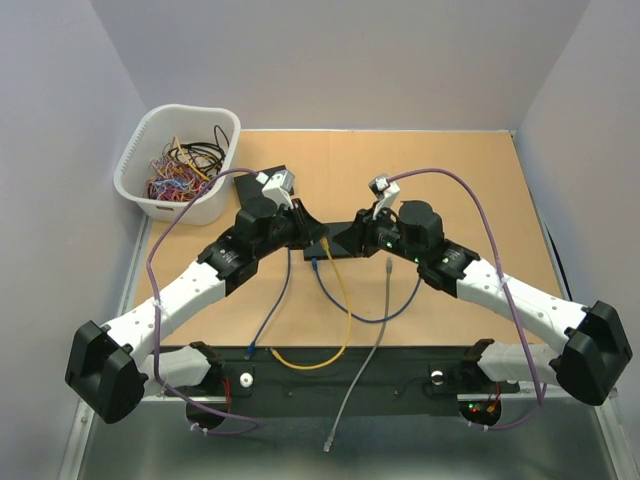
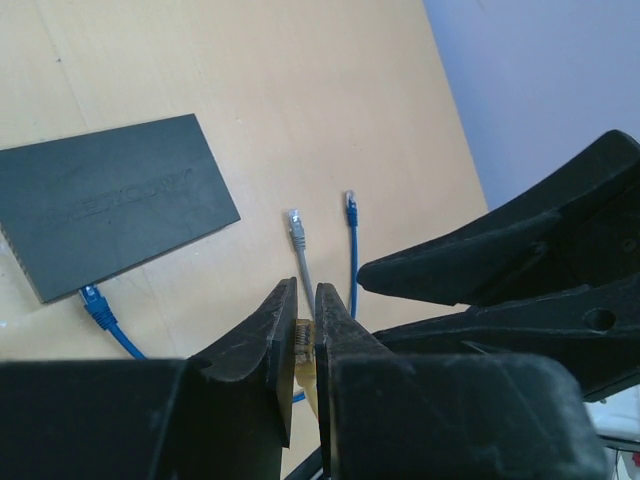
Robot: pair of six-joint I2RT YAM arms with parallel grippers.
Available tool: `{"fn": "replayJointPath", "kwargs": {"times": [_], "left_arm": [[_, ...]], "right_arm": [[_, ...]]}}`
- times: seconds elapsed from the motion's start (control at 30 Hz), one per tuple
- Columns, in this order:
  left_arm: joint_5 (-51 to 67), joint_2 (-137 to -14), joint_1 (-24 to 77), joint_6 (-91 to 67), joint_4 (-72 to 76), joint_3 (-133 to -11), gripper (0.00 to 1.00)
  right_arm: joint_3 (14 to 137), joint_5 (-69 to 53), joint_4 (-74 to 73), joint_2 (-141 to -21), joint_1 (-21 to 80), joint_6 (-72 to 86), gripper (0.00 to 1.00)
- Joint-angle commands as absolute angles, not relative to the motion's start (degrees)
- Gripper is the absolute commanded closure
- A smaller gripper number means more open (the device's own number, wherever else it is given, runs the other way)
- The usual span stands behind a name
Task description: Insert the plug into the switch port
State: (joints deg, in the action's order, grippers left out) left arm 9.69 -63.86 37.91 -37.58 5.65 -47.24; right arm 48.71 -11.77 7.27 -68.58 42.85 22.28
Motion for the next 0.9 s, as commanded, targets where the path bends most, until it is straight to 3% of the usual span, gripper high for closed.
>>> {"fn": "replayJointPath", "kwargs": {"times": [0.0, 0.87], "left_arm": [[8.61, -64.60, 38.41, -35.95, 4.22, -51.15, 1.00], [7.82, -66.27, 39.20, -36.12, 4.04, -51.77, 1.00]], "right_arm": [[50.80, -8.00, 6.07, -67.15, 44.64, 19.60, 0.60], [53.26, -2.90, 6.06, -73.83, 49.13, 18.72, 0.64]]}}
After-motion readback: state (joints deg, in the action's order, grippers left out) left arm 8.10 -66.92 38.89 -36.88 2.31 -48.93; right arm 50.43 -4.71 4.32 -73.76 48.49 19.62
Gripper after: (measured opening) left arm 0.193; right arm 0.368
